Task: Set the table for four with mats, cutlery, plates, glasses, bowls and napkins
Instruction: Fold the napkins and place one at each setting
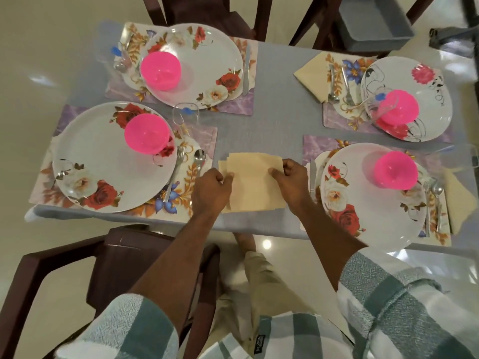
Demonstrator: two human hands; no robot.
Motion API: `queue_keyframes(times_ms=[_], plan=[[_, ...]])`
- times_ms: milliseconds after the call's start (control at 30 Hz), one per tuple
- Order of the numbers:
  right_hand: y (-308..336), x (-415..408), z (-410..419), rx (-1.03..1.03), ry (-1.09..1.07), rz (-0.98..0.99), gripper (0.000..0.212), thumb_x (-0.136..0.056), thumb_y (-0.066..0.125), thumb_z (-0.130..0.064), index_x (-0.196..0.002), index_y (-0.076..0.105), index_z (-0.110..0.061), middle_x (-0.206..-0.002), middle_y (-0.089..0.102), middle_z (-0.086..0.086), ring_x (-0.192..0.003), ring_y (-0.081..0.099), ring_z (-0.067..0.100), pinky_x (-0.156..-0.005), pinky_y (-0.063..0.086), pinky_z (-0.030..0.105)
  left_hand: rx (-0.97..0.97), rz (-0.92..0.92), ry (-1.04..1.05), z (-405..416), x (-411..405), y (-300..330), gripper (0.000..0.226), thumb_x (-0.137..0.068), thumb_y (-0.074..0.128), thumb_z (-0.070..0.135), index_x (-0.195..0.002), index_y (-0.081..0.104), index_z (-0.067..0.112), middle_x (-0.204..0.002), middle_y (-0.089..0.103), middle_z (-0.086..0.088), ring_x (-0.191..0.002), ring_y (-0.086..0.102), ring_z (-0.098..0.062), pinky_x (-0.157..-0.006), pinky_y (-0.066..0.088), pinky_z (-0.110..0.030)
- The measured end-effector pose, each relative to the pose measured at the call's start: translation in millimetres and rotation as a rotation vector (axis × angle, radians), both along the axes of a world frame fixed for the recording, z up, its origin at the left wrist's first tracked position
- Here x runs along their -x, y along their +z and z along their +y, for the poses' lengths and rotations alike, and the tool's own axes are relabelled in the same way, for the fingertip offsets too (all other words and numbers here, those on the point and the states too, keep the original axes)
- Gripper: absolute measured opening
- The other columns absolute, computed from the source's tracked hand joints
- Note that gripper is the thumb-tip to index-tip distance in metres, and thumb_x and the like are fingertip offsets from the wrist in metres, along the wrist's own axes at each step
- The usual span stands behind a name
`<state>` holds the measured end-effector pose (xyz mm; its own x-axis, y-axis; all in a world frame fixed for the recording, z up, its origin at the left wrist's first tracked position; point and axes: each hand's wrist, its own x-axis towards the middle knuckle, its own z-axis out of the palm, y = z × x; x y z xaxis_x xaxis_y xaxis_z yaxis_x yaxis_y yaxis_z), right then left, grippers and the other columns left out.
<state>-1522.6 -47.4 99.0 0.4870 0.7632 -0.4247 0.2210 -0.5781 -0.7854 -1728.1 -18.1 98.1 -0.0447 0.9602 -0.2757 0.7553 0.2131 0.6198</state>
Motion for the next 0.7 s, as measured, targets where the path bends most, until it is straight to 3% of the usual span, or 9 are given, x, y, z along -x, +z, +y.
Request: queue_keyframes(times_ms=[100, 233, 367, 433, 500, 600, 700], plan=[[1.5, 6.1, -6.9, 0.007, 0.007, 0.058, 0.023, -0.091, 0.071, -0.023, -0.113, 0.066, -0.022, -0.11, 0.07, -0.005, -0.101, 0.066, 0.02, -0.09, 0.055, 0.043, 0.128, -0.06, 0.061, -11.3, -3.5, -0.2, 0.041, -0.088, 0.065, 0.057, -0.093, 0.064, 0.016, -0.086, 0.063, 0.005, -0.082, 0.06, -0.018, -0.07, 0.043, -0.029], [2.6, 16.6, -9.7, 0.007, 0.025, 0.05, 0.032, -0.09, 0.071, -0.019, -0.121, 0.062, -0.019, -0.116, 0.066, -0.002, -0.107, 0.064, 0.023, -0.088, 0.052, 0.036, 0.185, -0.128, 0.152, -14.5, -2.6, -1.6, 0.04, -0.081, 0.081, 0.035, -0.108, 0.064, 0.012, -0.099, 0.059, 0.002, -0.09, 0.058, -0.018, -0.075, 0.046, -0.029], [4.3, 23.3, -9.8, 0.006, 0.124, -0.118, 0.053, -0.089, 0.073, -0.021, -0.135, 0.047, -0.023, -0.132, 0.057, 0.0, -0.113, 0.056, 0.019, -0.095, 0.048, 0.036, 0.253, -0.239, 0.135, -8.4, 0.7, -3.0, 0.017, -0.082, 0.079, 0.017, -0.096, 0.074, 0.01, -0.094, 0.071, -0.004, -0.089, 0.067, -0.022, -0.076, 0.051, -0.028], [1.7, 24.2, -16.4, -0.011, 0.185, -0.304, 0.061, -0.088, 0.074, -0.027, -0.139, 0.041, -0.026, -0.141, 0.05, 0.0, -0.125, 0.05, 0.023, -0.106, 0.043, 0.043, 0.302, -0.282, 0.153, -5.2, 4.9, -0.4, 0.004, -0.083, 0.074, 0.015, -0.081, 0.072, 0.014, -0.082, 0.069, -0.004, -0.084, 0.067, -0.026, -0.071, 0.05, -0.031], [0.1, 26.6, -27.4, -0.068, 0.239, -0.416, 0.063, -0.085, 0.074, -0.038, -0.138, 0.042, -0.026, -0.143, 0.047, 0.001, -0.13, 0.045, 0.025, -0.107, 0.039, 0.047, 0.345, -0.305, 0.171, -2.7, 9.0, 0.4, 0.015, -0.084, 0.069, 0.015, -0.071, 0.063, 0.018, -0.076, 0.065, -0.006, -0.079, 0.064, -0.029, -0.063, 0.045, -0.032], [0.6, 33.3, -43.7, -0.151, 0.408, -0.428, 0.06, -0.081, 0.071, -0.052, -0.131, 0.048, -0.027, -0.14, 0.049, -0.002, -0.13, 0.044, 0.024, -0.104, 0.037, 0.048, 0.376, -0.314, 0.196, -2.6, 13.2, 1.7, 0.015, -0.087, 0.062, 0.017, -0.074, 0.056, 0.018, -0.087, 0.069, -0.017, -0.082, 0.068, -0.036, -0.059, 0.041, -0.031], [1.6, 39.0, -55.7, -0.169, 0.587, -0.446, 0.069, -0.074, 0.069, -0.066, -0.13, 0.051, -0.031, -0.142, 0.048, -0.007, -0.133, 0.041, 0.019, -0.104, 0.032, 0.045, 0.365, -0.351, 0.252, -4.5, 13.6, 6.8, 0.016, -0.087, 0.059, 0.011, -0.078, 0.052, 0.021, -0.089, 0.069, -0.019, -0.071, 0.065, -0.034, -0.043, 0.035, -0.023]])
